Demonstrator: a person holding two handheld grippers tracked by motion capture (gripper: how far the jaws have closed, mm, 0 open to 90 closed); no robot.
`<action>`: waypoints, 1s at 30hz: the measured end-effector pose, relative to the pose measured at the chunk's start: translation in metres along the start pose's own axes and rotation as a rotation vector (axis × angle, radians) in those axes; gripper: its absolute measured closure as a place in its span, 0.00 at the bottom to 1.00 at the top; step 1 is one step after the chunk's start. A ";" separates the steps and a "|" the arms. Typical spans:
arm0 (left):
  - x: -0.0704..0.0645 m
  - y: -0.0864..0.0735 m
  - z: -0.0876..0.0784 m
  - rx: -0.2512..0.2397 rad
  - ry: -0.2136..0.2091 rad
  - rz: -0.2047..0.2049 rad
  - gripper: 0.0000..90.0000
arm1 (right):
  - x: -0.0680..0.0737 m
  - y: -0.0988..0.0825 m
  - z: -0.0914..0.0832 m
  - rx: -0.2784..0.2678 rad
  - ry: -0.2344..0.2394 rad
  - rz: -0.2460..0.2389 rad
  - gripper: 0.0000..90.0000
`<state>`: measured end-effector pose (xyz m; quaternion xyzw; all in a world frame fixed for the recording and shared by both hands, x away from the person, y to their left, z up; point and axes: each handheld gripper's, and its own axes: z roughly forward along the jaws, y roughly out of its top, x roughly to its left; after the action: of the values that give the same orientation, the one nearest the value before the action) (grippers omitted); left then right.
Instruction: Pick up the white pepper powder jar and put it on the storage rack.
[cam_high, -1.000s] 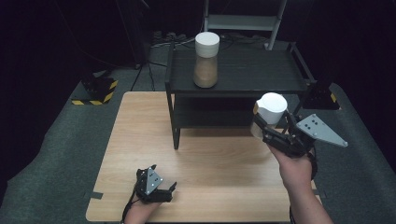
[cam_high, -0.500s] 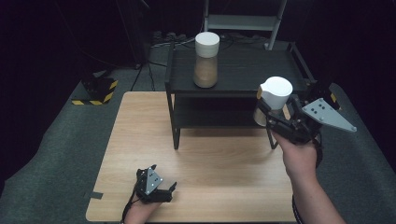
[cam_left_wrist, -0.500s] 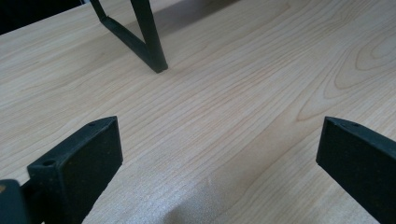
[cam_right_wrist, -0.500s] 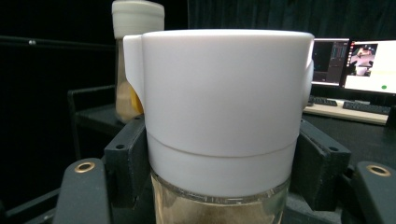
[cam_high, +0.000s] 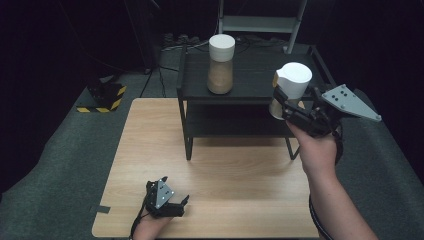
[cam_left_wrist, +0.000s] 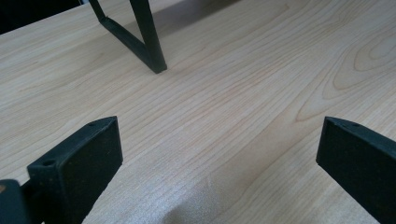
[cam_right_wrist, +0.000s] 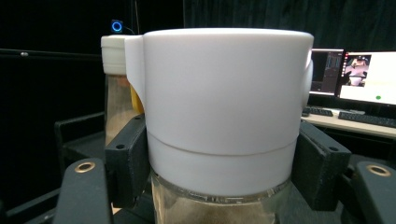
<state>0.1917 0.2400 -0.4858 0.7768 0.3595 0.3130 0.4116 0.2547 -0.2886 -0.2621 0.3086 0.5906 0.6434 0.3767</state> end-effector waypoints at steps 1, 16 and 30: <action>0.000 0.000 0.000 -0.001 -0.001 0.000 0.01 | 0.000 0.003 0.004 -0.002 -0.006 0.001 0.34; 0.001 -0.001 0.000 -0.006 -0.008 0.000 0.01 | -0.002 0.014 0.041 0.009 -0.050 0.007 0.34; 0.003 -0.002 -0.001 -0.013 -0.015 -0.004 0.01 | -0.008 0.009 0.071 0.028 -0.070 0.014 0.34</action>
<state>0.1919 0.2433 -0.4871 0.7755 0.3561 0.3087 0.4200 0.3178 -0.2576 -0.2446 0.3404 0.5839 0.6264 0.3884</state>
